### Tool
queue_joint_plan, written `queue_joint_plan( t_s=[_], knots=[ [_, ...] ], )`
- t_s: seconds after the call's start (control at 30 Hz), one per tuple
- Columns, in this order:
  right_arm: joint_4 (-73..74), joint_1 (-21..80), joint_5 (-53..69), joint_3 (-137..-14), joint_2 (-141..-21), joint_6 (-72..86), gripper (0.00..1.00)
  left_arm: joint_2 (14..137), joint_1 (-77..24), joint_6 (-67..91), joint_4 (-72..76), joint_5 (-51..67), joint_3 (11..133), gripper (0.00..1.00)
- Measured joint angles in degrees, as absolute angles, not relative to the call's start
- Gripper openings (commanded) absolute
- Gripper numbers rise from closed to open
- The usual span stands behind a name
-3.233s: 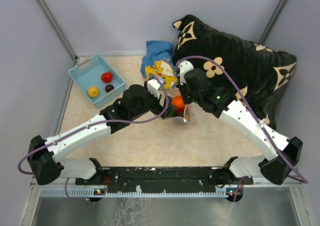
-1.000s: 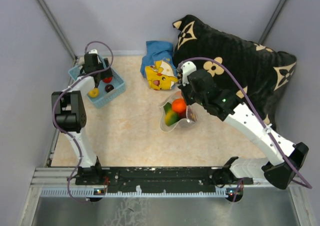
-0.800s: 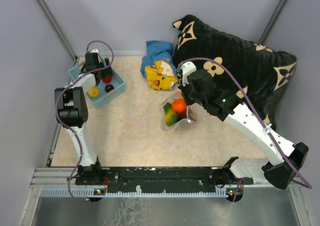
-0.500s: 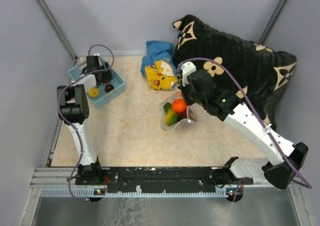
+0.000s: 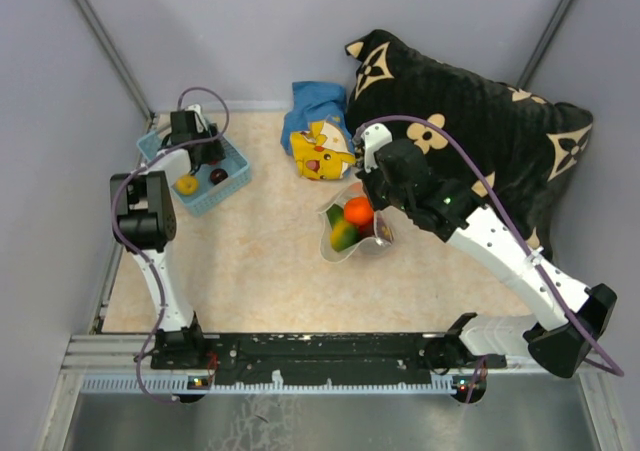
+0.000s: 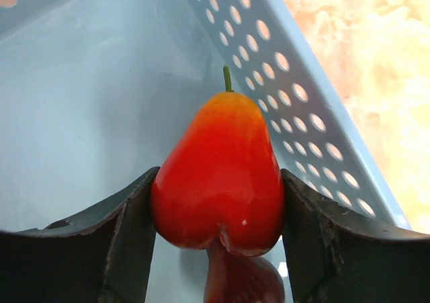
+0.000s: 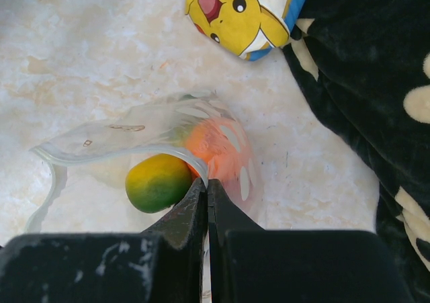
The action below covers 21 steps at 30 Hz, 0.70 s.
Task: Place the food in the zip-top bag and seal the zipper
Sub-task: Pick up the fake fruit from the bin.
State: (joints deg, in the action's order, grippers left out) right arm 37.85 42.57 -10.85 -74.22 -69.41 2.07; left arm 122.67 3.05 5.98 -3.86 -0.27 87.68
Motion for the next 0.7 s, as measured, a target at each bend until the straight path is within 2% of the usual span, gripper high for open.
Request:
queue_joint_plan(
  t_s=[0.7],
  knots=[
    [37.7,42.6,-11.5,-74.3,-71.0,2.0,0.00,86.8,0.9,19.1,0.1,10.1,61.9,0.53]
  ],
)
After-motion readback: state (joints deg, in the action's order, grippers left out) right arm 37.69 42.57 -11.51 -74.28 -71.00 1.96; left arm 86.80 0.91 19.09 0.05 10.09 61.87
